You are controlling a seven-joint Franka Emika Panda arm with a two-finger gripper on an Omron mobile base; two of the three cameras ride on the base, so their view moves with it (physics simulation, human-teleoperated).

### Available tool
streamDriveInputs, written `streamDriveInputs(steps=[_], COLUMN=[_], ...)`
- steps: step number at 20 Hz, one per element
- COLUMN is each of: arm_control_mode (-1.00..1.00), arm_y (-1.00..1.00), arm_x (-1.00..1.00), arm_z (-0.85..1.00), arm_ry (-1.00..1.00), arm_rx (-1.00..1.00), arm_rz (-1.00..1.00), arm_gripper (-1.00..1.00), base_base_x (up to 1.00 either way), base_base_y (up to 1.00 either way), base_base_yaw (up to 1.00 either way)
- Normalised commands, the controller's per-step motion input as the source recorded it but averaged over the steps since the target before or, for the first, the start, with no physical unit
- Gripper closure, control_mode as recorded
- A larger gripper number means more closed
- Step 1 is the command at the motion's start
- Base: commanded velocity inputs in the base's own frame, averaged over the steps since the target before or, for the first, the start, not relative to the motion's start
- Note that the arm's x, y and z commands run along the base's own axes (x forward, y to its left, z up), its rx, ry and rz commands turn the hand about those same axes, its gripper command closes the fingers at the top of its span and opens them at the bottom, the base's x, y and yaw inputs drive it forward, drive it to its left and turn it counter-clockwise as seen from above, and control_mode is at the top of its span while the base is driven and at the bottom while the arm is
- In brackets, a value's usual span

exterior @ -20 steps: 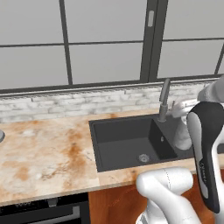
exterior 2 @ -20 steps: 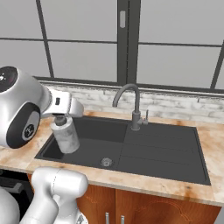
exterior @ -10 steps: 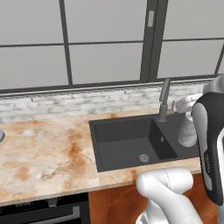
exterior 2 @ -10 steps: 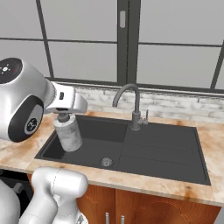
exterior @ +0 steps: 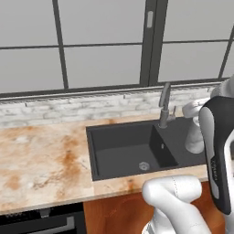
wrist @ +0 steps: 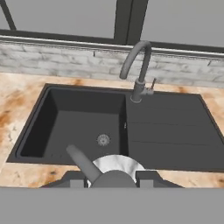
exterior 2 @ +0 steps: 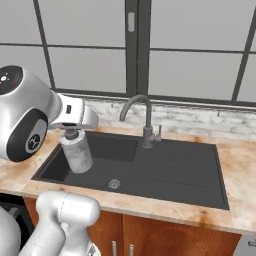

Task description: Pick up the soap dispenser and soap dispenser from the sink, and place them back in the cabinet, and close the cabinet doors.

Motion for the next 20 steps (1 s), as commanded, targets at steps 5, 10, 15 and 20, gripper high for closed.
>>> streamDriveInputs(steps=[5, 10, 15, 20], arm_control_mode=[1.00, 1.00, 1.00, 1.00], arm_y=[0.00, 0.00, 0.00, 0.00], arm_x=[0.00, 0.00, 0.00, 0.00], arm_z=[0.00, 0.00, 0.00, 0.00], arm_ry=[0.00, 0.00, 0.00, 0.00], arm_rx=[0.00, 0.00, 0.00, 0.00], arm_rz=[0.00, 0.00, 0.00, 0.00], arm_gripper=[1.00, 1.00, 1.00, 1.00], base_base_x=[-0.32, -0.60, -0.50, -0.10], base_base_y=[-0.83, -0.89, -0.77, -0.59], base_base_yaw=[-0.02, -0.14, -0.34, -0.43])
